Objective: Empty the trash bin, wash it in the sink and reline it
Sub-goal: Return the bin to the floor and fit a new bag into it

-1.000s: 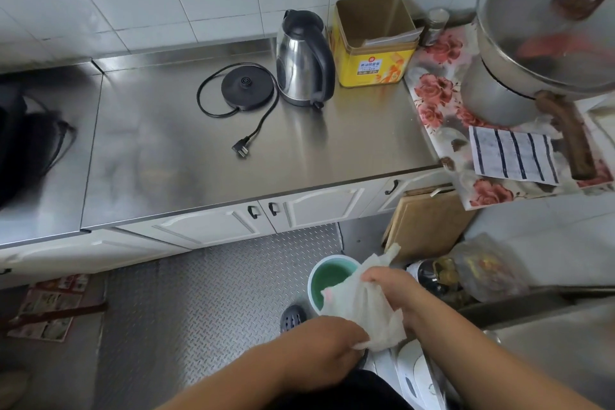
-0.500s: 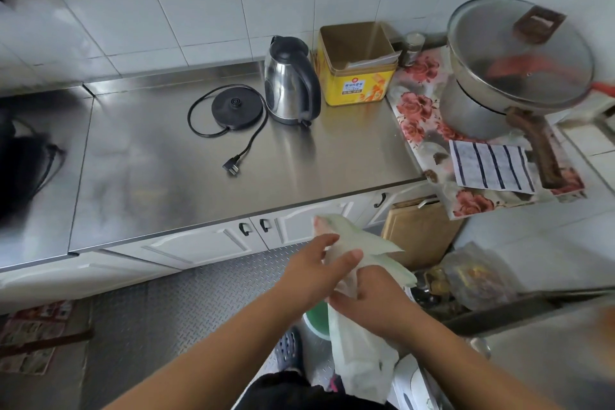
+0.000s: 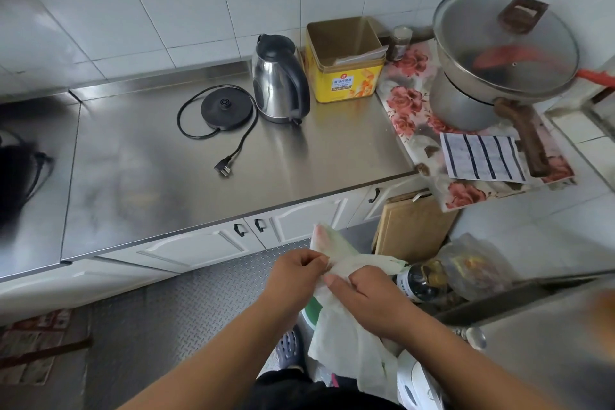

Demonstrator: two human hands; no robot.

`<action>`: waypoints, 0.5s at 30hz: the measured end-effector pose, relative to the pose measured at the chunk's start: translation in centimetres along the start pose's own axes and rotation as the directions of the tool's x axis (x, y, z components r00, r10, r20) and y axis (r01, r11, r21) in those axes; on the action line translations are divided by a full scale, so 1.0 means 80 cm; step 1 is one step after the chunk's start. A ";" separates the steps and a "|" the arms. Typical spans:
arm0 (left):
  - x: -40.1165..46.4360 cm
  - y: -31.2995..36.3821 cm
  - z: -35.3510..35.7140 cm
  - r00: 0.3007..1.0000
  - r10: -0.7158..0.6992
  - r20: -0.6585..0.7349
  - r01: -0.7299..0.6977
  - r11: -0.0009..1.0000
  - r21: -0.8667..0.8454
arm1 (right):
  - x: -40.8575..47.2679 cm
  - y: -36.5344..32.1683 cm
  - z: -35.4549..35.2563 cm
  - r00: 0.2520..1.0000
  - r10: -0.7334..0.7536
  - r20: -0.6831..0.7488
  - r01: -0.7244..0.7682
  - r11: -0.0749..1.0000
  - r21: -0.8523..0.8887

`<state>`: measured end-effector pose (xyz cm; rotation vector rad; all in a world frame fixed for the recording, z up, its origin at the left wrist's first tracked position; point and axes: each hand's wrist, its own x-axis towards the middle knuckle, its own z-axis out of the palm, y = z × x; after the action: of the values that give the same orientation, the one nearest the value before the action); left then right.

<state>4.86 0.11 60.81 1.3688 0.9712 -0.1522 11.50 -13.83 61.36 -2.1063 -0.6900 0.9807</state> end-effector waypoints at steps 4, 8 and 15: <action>-0.001 -0.007 -0.008 0.988 0.034 0.149 -0.017 0.994 -0.111 | -0.003 -0.005 -0.005 1.000 0.015 -0.018 -0.013 0.989 0.146; 0.007 -0.014 -0.015 0.996 0.092 0.000 -0.092 0.995 0.036 | 0.000 -0.007 -0.010 0.995 0.035 -0.093 -0.016 0.978 0.206; 0.026 -0.032 -0.087 0.955 -0.288 0.075 0.258 0.677 -0.689 | 0.002 0.029 -0.032 0.934 0.285 -0.215 -0.146 0.855 0.498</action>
<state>1.18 6.39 58.25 0.5205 1.1141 0.0248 14.01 -16.05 60.68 -1.8468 -0.0462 0.8372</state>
